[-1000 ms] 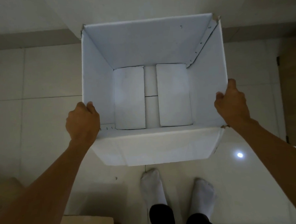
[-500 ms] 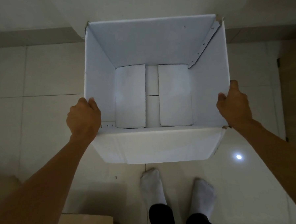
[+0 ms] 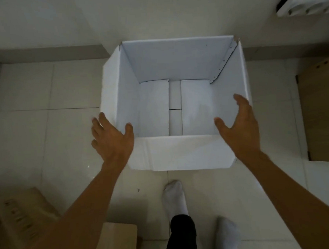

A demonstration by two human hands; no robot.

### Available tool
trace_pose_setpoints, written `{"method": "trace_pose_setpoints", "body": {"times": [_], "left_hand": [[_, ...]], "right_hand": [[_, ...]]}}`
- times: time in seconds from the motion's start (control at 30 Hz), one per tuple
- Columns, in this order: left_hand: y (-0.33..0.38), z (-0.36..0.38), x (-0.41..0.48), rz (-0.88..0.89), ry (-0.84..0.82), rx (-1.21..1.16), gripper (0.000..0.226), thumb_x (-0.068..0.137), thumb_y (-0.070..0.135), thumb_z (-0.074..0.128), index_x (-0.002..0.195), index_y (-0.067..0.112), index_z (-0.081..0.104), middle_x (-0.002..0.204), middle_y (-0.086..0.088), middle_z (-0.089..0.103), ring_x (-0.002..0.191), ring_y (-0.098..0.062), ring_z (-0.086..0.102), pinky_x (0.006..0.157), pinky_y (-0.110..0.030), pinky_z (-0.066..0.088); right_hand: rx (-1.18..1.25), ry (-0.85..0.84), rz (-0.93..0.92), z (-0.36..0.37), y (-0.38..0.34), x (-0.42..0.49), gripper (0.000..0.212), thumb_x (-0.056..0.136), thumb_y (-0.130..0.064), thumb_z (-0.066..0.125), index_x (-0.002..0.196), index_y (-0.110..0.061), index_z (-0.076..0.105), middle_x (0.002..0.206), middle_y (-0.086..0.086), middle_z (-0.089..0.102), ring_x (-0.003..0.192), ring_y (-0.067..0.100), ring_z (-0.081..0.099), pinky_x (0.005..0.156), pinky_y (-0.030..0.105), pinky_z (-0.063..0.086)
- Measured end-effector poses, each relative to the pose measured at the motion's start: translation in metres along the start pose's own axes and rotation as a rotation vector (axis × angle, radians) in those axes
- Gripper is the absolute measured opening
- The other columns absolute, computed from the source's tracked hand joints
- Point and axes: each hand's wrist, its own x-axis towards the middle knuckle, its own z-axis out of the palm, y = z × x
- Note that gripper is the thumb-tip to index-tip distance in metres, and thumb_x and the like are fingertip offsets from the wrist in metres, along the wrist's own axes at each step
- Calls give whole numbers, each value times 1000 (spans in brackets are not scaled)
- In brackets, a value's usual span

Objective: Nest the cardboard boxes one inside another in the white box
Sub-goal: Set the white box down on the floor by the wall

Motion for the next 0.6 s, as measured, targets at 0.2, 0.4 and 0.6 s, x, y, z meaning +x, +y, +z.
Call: {"method": "trace_pose_setpoints", "body": {"times": [0.2,0.4,0.6], "left_hand": [[-48,-38,-91,0,-43,-176,72,85,33,62,142,10,25,151,-19,24,137,-35,24,105,-51,27],[-120,-73,-197,-99,-58,-353,67,86,34,59,142,17,27,154,-7,19,139,-25,21,107,-43,25],[-212,-121,-283,-183,-46,-377,63,86,36,55,140,17,29,148,-10,29,132,-30,33,107,-46,32]], "right_hand": [[153,-230,74,3,-36,-94,68,83,-29,67,139,-22,31,139,10,46,124,24,46,96,32,38],[165,-448,1,-17,-65,-201,63,81,-36,69,133,-26,35,131,7,51,117,23,52,96,43,47],[110,-532,-36,-10,-88,-300,61,78,-43,69,129,-26,40,119,6,55,100,20,57,86,41,53]]}}
